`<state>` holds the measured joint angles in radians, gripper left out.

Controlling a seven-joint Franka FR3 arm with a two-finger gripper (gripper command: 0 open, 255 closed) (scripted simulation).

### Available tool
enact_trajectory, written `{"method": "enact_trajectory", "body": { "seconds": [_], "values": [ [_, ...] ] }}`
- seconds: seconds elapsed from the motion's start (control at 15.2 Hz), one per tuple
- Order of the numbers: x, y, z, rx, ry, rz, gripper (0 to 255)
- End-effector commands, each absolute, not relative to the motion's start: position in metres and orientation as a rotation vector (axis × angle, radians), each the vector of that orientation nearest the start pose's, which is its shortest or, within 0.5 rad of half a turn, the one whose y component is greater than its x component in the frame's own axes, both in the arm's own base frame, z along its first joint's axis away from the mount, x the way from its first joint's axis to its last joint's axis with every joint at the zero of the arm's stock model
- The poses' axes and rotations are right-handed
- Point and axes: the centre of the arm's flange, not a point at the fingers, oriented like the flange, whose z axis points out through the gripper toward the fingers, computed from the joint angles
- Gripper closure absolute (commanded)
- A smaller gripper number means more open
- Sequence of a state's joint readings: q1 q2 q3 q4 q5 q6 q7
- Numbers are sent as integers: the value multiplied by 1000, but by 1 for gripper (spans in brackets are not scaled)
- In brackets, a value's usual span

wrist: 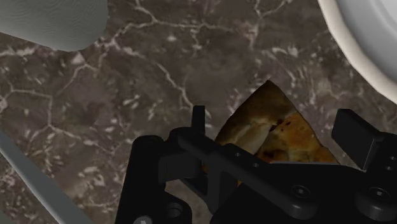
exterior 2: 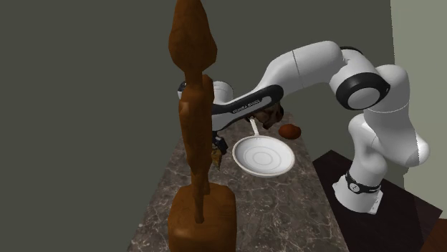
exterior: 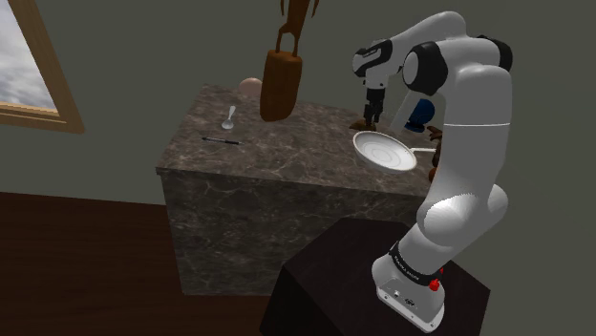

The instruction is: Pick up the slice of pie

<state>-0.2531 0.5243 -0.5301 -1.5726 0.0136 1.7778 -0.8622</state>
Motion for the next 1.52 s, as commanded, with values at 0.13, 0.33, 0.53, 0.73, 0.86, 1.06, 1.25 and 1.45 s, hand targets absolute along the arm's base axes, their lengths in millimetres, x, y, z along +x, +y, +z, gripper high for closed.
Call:
{"method": "enact_trajectory", "body": {
  "seconds": [0.13, 0.33, 0.53, 0.73, 0.86, 1.06, 1.25, 1.45],
  "values": [
    [495, -427, 352, -3077, -157, 547, 255],
    [494, -427, 352, -3077, -157, 546, 255],
    [494, -427, 351, -3077, -157, 546, 255],
    [495, -427, 362, -3078, -157, 547, 255],
    [495, -427, 373, -3078, -157, 547, 255],
    [495, -427, 388, -3078, -157, 547, 255],
    [495, -427, 404, -3078, -157, 547, 255],
    [495, -427, 420, -3078, -157, 547, 255]
  ]
}}
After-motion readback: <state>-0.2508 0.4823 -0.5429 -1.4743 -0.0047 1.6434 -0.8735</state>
